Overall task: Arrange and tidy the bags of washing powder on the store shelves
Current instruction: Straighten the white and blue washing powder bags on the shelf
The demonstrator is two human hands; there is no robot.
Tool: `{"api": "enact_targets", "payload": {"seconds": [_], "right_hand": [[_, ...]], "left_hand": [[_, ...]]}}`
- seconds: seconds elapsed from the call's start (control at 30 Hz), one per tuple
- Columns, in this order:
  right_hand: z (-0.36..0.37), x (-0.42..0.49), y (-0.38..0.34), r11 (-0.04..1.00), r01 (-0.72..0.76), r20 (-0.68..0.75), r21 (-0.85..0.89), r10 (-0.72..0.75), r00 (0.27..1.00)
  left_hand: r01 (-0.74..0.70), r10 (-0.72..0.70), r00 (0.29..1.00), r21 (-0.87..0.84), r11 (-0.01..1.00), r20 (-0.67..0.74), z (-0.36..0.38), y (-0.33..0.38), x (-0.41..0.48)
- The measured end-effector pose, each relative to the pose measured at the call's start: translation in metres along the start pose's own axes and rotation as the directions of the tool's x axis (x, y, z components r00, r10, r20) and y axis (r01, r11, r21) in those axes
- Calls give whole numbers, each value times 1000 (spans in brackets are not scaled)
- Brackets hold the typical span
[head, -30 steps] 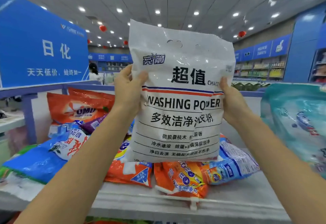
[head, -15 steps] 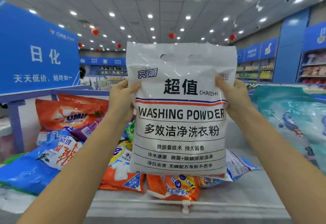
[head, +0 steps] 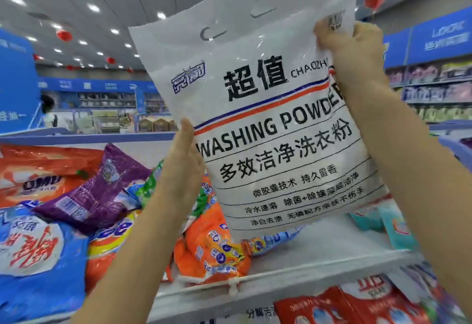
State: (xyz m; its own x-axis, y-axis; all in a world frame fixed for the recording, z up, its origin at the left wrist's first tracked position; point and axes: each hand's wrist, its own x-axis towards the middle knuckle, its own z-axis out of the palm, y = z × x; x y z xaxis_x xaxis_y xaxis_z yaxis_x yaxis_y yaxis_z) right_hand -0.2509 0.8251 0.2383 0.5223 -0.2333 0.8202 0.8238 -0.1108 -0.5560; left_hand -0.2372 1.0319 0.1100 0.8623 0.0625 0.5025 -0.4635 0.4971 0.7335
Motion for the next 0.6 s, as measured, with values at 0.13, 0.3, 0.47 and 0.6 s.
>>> {"api": "enact_targets", "payload": {"seconds": [0.13, 0.3, 0.47, 0.6], "right_hand": [[-55, -7, -28, 986, 53, -14, -158, -56, 998], [-145, -24, -49, 954, 64, -105, -294, -99, 990], [-269, -40, -58, 907, -58, -231, -417, -44, 972], [-392, -60, -71, 861, -192, -328, -471, 31, 944]], "left_hand": [[-15, -3, 994, 165, 986, 110, 41, -81, -49], [9, -46, 961, 138, 990, 272, 112, -157, -76], [254, -236, 892, 7, 967, 386, 212, -214, -112], [277, -264, 854, 38, 960, 448, 290, -247, -141]]}}
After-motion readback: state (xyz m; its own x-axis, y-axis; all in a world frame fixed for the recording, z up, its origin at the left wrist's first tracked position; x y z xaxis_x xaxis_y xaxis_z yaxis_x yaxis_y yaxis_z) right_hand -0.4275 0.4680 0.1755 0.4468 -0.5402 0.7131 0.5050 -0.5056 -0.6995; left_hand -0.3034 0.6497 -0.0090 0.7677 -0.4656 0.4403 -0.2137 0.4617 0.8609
